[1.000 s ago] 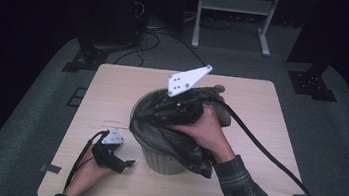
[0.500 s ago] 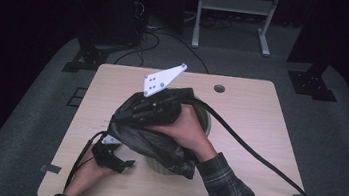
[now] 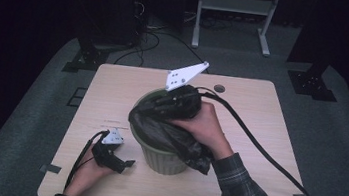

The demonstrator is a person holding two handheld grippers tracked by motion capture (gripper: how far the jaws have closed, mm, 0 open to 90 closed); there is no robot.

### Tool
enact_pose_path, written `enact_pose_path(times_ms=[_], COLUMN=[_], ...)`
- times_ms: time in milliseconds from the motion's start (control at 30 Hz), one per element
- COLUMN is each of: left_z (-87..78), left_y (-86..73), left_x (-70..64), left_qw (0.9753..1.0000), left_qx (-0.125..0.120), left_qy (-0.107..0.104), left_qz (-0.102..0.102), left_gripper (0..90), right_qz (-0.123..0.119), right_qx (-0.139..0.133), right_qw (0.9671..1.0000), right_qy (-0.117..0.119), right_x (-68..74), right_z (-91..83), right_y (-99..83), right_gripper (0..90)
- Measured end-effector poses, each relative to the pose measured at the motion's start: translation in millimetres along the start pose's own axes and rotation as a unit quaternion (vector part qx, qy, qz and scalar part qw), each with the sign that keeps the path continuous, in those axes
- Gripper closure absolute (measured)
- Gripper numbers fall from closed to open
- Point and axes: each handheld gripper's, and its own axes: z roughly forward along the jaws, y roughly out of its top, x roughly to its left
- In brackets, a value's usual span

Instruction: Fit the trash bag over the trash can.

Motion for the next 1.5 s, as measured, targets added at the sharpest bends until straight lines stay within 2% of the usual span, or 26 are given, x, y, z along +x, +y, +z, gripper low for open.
enact_pose_path(times_ms=[67, 133, 233, 400, 500, 667, 800, 967, 1167, 1267, 1300, 1333, 1400, 1467, 1500], left_z=[-0.1, -0.7, -3.4, -16.0, -25.5, -47.8, -67.3, -89.6, -116.6, -124.4, -124.4, -126.4, -125.7, -121.7, -121.7], left_y=[-0.2, 0.0, 1.4, 5.8, 9.1, 17.7, 27.9, 42.4, 63.6, 73.9, 73.9, 83.1, 87.0, 98.3, 98.3], left_x=[0.2, 0.5, 1.1, 4.2, 7.1, 12.1, 15.5, 17.0, 15.4, 14.4, 14.4, 14.5, 14.7, 14.1, 14.1], left_qw=[1.0000, 1.0000, 1.0000, 0.9996, 0.9992, 0.9967, 0.9950, 0.9923, 0.9874, 0.9841, 0.9841, 0.9826, 0.9820, 0.9791, 0.9791], left_qx=[-0.001, 0.000, -0.002, -0.027, -0.038, -0.078, -0.091, -0.114, -0.147, -0.165, -0.165, -0.174, -0.178, -0.190, -0.190], left_qy=[0.001, -0.003, -0.002, -0.006, -0.008, -0.020, -0.039, -0.047, -0.054, -0.059, -0.059, -0.057, -0.055, -0.061, -0.061], left_qz=[-0.001, -0.004, 0.001, -0.003, -0.007, -0.011, -0.004, 0.006, 0.022, 0.030, 0.030, 0.031, 0.034, 0.040, 0.040], left_gripper=[0.0, 0.0, 0.0, 0.0, 0.0, 0.0, 0.0, 0.0, 0.0, 0.0, 0.0, 1.4, 2.0, 4.1, 4.3], right_qz=[0.000, 0.011, 0.012, 0.034, 0.030, 0.032, 0.030, 0.030, 0.029, 0.030, 0.030, 0.027, 0.028, 0.031, 0.029], right_qx=[0.001, 0.004, 0.016, 0.034, 0.057, 0.061, 0.060, 0.060, 0.059, 0.057, 0.057, 0.058, 0.058, 0.053, 0.053], right_qw=[0.9997, 0.9994, 0.9982, 0.9957, 0.9939, 0.9938, 0.9940, 0.9940, 0.9939, 0.9942, 0.9942, 0.9944, 0.9945, 0.9956, 0.9958], right_qy=[-0.024, -0.032, -0.057, -0.079, -0.089, -0.087, -0.086, -0.087, -0.088, -0.086, -0.086, -0.084, -0.083, -0.071, -0.068], right_x=[-6.2, -13.6, -22.0, -36.7, -39.8, -42.0, -41.0, -40.9, -40.9, -40.5, -40.5, -40.3, -40.2, -40.6, -40.5], right_z=[-8.2, -15.7, -21.2, -30.0, -27.3, -23.0, -23.0, -24.1, -26.5, -27.3, -27.3, -27.4, -27.1, -25.5, -24.9], right_y=[-5.1, -8.6, -11.3, -22.0, -24.2, -25.2, -25.0, -24.1, -23.3, -22.7, -22.7, -22.7, -22.8, -23.5, -23.6], right_gripper=[89.0, 88.9, 88.6, 88.5, 88.2, 88.2, 88.0, 88.0, 88.1, 88.2, 88.2, 88.4, 88.5, 88.6, 88.7])
